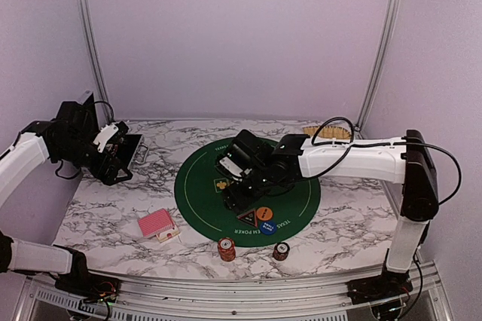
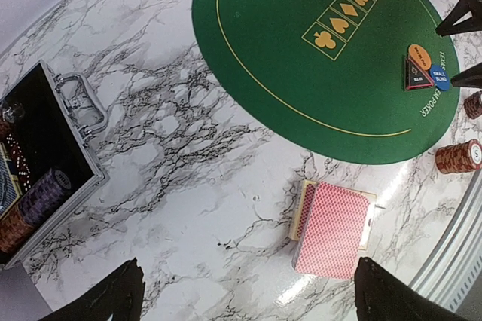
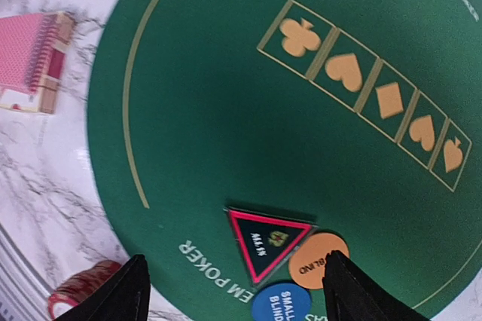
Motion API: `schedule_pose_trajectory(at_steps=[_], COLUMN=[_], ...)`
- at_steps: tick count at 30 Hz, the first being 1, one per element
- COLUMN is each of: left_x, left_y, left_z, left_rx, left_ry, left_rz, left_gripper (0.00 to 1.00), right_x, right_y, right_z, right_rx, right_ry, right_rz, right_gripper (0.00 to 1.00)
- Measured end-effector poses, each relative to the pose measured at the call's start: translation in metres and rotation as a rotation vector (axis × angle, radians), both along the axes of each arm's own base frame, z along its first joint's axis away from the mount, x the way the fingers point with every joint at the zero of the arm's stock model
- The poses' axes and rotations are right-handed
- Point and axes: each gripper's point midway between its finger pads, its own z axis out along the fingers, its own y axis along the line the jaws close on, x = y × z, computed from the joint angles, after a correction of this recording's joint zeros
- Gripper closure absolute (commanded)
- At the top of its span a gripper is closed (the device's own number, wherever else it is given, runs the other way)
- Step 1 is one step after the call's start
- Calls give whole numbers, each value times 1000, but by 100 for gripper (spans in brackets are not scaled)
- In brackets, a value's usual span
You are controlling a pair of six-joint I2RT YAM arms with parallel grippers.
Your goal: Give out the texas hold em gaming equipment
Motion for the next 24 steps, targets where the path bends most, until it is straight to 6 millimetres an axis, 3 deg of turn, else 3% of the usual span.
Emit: schedule_pose_trajectory(at_steps=[3,7,13,24], left_x=[0,1,3,3], left_y=[1,2,4,5], left_z=[1,1,4,9], left_rx=[6,13,26,32], left_ry=[-2,-4,-17,-20], left_rz=[2,2,3,8], left_gripper=[1,1,1,1], right_x=[10,8,12,10], right_y=[-29,-45,-56,-56], right_z=[-24,-43,-62,-91], right_rx=[-73,-119,-146,-172], right_ry=[25,59,87,121], right_rz=[-54,-71,-95,-90], right_gripper=[28,33,40,51])
